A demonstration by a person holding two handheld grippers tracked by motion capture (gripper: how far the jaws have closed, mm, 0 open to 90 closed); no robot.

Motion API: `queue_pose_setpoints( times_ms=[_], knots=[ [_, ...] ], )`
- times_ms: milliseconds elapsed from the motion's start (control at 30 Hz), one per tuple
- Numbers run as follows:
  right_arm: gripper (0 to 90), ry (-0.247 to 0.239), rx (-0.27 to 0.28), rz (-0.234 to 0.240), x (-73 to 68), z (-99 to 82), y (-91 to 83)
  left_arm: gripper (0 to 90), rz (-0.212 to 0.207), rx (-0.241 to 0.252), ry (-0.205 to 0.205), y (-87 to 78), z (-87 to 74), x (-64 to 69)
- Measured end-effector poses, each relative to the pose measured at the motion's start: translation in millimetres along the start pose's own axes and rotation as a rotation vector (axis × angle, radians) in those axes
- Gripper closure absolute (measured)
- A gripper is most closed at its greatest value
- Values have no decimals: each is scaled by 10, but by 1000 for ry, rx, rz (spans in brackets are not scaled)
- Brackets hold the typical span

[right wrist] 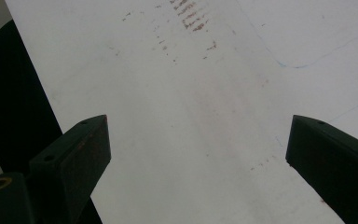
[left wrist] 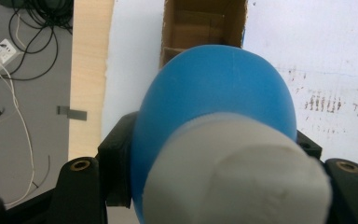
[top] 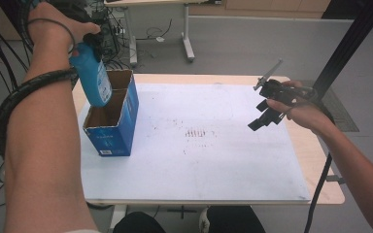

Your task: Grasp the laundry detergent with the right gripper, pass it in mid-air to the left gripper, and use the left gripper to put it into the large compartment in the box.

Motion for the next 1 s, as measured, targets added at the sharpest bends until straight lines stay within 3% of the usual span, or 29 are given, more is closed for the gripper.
queue_pose_setpoints(
  times_ms=[1000],
  knots=[
    [66,-9,-18,1,-13,-9,54,364,-19,-11,-11,192,-79,-33]
  ],
)
Point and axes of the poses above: each handheld gripper's, and its own axes: y roughly forward along the jaws, z roughly out of its top, x roughly to its right, the point moved 6 cm from there along y, roughly forward along the jaws, and after that the axes turned 15 degrees about x, right-handed, at the moved point
